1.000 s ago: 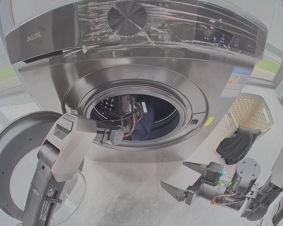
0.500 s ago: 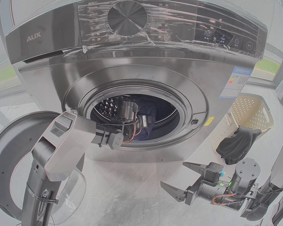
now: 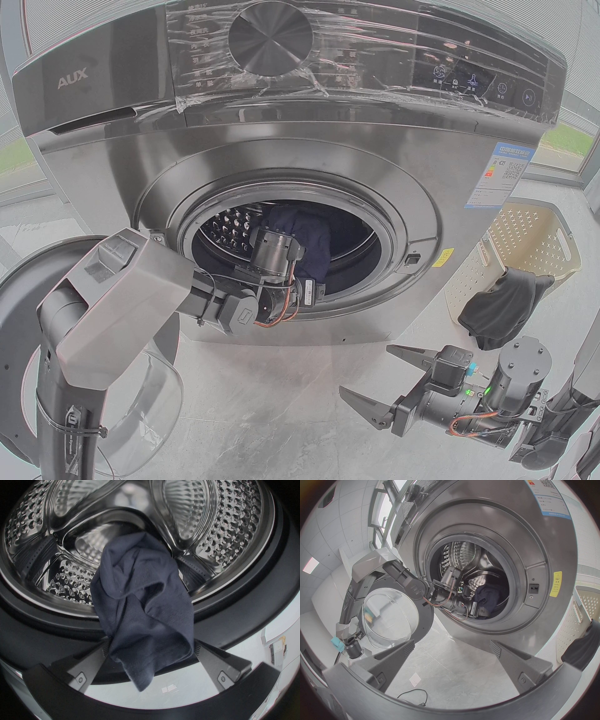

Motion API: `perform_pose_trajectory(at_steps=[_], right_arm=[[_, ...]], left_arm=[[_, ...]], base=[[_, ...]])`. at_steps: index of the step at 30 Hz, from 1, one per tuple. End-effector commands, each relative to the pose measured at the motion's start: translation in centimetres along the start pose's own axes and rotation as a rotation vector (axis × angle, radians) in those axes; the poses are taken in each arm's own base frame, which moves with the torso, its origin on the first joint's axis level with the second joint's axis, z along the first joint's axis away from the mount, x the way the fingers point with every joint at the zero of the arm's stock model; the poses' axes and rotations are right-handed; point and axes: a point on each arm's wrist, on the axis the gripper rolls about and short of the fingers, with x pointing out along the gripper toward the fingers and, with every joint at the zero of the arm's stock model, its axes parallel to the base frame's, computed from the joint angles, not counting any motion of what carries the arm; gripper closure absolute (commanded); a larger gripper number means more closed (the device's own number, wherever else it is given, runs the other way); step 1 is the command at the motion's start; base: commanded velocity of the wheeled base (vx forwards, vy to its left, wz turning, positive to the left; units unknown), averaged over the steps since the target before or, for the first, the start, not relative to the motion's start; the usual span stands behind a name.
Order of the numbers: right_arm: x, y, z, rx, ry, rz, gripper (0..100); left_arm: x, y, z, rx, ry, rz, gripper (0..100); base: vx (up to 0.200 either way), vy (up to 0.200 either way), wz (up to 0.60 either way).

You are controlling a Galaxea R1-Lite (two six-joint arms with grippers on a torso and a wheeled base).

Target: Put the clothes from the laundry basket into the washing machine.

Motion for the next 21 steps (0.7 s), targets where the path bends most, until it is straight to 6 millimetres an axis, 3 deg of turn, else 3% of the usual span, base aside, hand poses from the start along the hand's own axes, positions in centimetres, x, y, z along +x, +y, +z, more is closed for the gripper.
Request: perform_pose_trajectory(at_steps=[1, 6, 13, 18, 21], right_arm=[[0.1, 0.0, -0.1, 0.000, 0.003, -0.001, 0], [0.0, 0.0, 0.0, 0.000, 0.001, -0.001, 0], [0.1, 0.0, -0.1, 0.000, 0.003, -0.001, 0], [0.1, 0.0, -0.1, 0.000, 0.003, -0.001, 0], [0.1, 0.0, -0.1, 0.000, 0.003, -0.001, 0]], left_arm=[[1.0, 0.4, -1.2, 0.003, 0.021, 0.014, 100], [1.5, 0.7, -0.9, -0.008, 0.000, 0.016, 100], [1.5, 0.4, 1.3, -0.043, -0.118, -0.006, 100], [4.1, 1.3, 3.3, -0.102, -0.359, 0.007, 100], [5.5, 1.7, 2.9, -0.113, -0.402, 0.011, 100]], base=[[0.000, 0.000, 0.00], [0.000, 0.000, 0.00], [0.000, 0.000, 0.00], [0.000, 0.000, 0.00], [0.000, 0.000, 0.00]])
